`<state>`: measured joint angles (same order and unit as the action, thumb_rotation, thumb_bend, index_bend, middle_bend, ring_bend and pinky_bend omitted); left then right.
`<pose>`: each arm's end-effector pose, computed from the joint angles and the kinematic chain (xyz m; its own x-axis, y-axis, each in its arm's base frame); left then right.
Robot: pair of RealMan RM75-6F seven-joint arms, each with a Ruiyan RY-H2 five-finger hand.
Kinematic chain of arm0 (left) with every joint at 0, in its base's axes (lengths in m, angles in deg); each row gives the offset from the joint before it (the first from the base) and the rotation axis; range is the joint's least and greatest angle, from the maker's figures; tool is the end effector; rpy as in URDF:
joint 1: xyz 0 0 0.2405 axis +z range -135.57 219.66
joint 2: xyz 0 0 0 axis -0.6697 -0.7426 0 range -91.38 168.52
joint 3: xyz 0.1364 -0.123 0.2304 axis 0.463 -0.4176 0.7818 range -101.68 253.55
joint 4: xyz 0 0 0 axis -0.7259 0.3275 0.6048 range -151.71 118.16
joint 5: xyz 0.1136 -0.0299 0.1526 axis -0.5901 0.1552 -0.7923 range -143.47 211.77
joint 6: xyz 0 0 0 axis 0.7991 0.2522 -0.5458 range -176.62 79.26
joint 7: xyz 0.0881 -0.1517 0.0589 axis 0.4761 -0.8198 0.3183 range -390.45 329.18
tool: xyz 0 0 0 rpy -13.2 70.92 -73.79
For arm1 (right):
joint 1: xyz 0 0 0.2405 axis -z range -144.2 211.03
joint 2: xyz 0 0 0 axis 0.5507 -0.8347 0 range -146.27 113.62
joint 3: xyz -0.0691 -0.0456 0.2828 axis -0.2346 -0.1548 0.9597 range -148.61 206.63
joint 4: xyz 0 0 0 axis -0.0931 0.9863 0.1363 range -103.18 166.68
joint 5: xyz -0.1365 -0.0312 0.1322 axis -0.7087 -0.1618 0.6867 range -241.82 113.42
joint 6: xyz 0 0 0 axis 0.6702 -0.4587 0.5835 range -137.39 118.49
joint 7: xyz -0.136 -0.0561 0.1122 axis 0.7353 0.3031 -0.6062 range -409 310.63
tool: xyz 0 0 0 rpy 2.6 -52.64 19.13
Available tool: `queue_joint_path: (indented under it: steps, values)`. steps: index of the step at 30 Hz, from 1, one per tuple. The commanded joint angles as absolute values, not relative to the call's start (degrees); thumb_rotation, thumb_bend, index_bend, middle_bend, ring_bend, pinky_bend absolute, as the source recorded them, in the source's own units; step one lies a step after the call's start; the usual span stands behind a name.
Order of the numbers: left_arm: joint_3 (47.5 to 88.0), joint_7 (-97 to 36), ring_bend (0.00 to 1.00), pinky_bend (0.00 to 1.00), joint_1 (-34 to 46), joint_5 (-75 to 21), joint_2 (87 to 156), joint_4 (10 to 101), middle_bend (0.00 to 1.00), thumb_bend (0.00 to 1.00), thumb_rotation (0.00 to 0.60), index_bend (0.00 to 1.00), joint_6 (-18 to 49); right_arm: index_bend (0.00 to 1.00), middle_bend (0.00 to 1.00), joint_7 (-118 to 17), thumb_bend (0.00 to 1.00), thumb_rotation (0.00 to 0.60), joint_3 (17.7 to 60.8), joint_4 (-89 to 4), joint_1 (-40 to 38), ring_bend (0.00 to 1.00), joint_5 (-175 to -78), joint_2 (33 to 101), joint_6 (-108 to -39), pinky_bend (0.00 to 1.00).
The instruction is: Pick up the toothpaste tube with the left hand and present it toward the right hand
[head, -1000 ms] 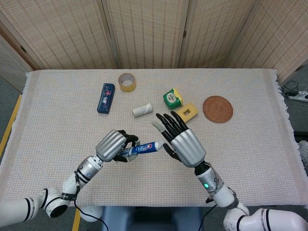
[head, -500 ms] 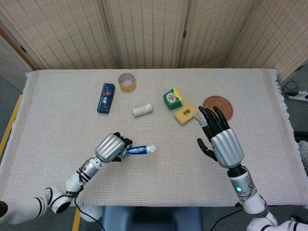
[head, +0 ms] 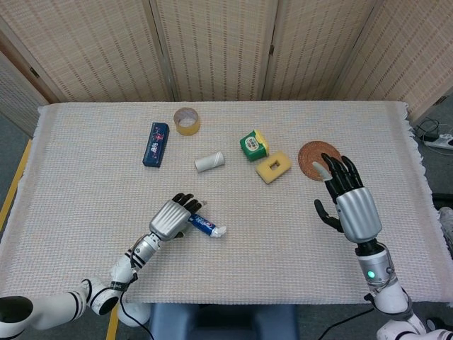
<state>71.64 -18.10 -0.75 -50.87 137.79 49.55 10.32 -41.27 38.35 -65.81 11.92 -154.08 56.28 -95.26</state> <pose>-0.1573 0.3867 -0.0697 0.5881 0.0906 0.8037 0.6746 -0.6031 -0.4257 -0.2067 -0.3128 0.1568 0.2496 0.1951 0.9485 -0.8834 -0.3553 0.3055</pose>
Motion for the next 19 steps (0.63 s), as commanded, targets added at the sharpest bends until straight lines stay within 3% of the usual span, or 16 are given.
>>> queue_joint_path:
  steps: [1,9,19]
  values:
    - [71.3,-16.7,0.19,0.24,2.6,-48.6,132.1,56.6,0.29,0.47,0.600,0.17,13.3,0.00,0.05,-43.6,0.48,0.600,37.2,-64.0,12.9,0.08,-153.3,54.0,-93.9,0.00]
    - [69.2,-21.9,0.22,0.23,11.1,-41.5,117.7,65.4,0.29,0.47,0.600,0.28,20.0,0.00,0.06,-48.7,0.48,0.600,33.5,-62.3,15.1,0.10,-151.7,46.6,-88.9,0.01]
    - [70.5,-23.2,0.24,0.20,23.9,-38.5,106.6,73.9,0.31,0.47,0.600,0.31,33.3,0.00,0.08,-54.7,0.48,0.600,31.3,-59.6,19.8,0.10,-151.8,45.2,-91.9,0.01]
